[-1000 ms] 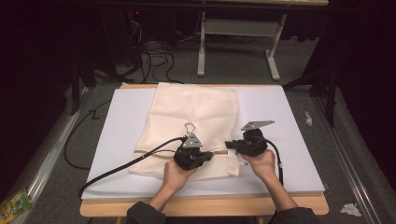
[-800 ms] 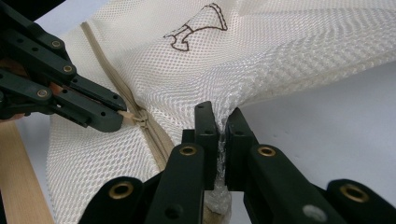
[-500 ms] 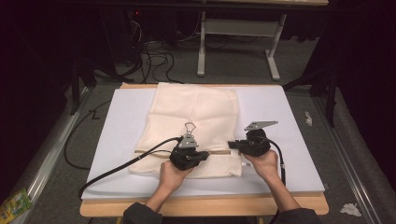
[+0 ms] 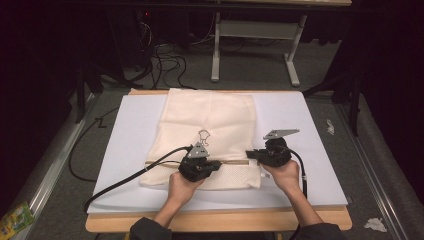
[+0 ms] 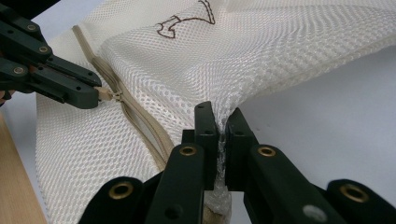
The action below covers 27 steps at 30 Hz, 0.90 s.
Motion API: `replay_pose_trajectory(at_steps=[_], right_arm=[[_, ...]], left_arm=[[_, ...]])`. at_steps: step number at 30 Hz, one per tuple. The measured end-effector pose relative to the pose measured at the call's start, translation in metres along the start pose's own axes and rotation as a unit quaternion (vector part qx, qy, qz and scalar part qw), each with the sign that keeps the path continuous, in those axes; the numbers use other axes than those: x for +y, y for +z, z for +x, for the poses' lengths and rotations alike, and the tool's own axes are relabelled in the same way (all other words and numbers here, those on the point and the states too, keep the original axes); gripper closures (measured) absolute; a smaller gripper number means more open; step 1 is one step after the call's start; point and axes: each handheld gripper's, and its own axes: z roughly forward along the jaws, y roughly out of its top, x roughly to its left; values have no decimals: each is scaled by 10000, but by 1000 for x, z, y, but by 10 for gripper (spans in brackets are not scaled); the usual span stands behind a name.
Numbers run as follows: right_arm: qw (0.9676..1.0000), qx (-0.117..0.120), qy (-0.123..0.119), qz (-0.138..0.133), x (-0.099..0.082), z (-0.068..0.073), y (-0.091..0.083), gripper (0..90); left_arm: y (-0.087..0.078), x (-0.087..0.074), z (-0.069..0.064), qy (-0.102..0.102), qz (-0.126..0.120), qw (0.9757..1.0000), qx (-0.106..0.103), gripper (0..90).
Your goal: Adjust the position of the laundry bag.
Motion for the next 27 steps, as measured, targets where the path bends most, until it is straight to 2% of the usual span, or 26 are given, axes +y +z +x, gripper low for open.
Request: replay_pose_trajectory(at_steps=[6,17,27], right_arm=[[10000,-57,31,-11,-1,-4,-3,879],[9999,-97,92,-20,-2,-7,-5,879],[9999,-106,69,-31,-2,-6,-5,879]], left_arm=[[-5,-3,5,-80,-47,10000,8,873],[-12,-2,7,-83,-100,9999,86,873],[-12,-2,7,-97,-132,9998,73,873]])
